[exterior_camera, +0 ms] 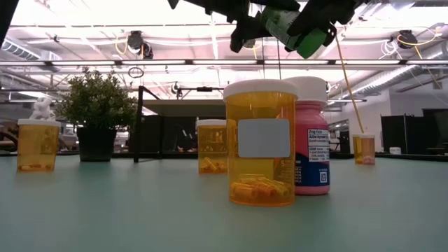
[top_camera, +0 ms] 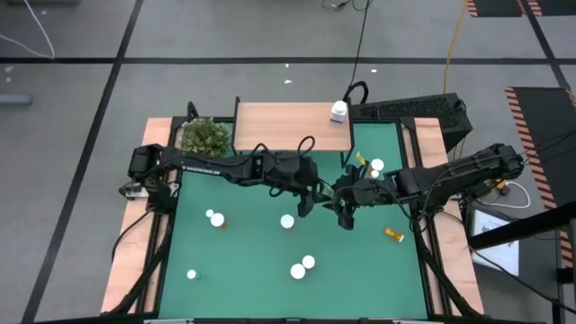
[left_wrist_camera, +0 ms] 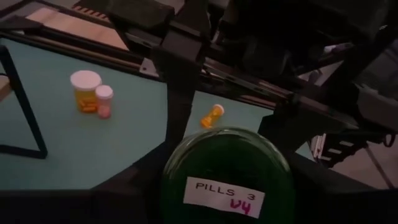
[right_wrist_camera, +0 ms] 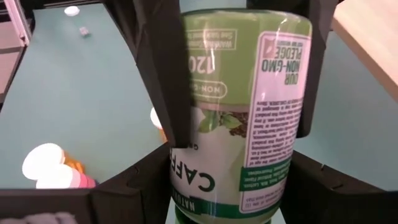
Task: Pick and place medicine bottles onto shelf by color
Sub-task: Put the large green medicine bottle on the shelf
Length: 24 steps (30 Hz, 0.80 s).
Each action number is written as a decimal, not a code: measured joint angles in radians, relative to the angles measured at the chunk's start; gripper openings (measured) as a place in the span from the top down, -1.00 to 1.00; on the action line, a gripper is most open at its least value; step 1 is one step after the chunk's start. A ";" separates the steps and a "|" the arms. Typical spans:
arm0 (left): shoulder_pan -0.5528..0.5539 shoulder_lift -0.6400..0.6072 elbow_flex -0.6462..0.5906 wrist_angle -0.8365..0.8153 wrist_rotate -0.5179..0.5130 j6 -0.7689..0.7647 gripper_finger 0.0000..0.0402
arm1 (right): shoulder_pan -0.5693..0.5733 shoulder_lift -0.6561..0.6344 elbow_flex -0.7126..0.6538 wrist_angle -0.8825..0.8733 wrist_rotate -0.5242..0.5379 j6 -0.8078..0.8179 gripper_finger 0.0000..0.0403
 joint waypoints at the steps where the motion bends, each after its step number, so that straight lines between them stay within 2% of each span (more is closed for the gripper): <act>1: 0.003 0.000 0.000 0.001 0.006 0.004 -0.03 | 0.000 0.000 0.000 0.002 0.012 0.001 -0.10; 6: 0.014 -0.004 0.001 0.004 -0.003 -0.014 -0.03 | 0.001 -0.018 0.000 0.022 0.067 0.010 -0.25; 9: 0.026 -0.023 0.000 0.010 -0.069 -0.054 -0.03 | -0.001 -0.068 0.000 0.009 0.113 0.057 -0.38; 16: 0.048 -0.082 0.001 0.117 -0.213 -0.086 -0.05 | 0.011 -0.291 0.000 0.003 0.290 0.208 -0.45; 20: 0.062 -0.111 0.001 0.178 -0.226 -0.072 -0.07 | 0.029 -0.436 -0.056 0.159 0.333 0.190 -0.45; 24: 0.081 -0.133 0.000 0.233 -0.225 -0.117 -0.15 | 0.028 -0.549 -0.210 0.504 0.336 0.181 -0.45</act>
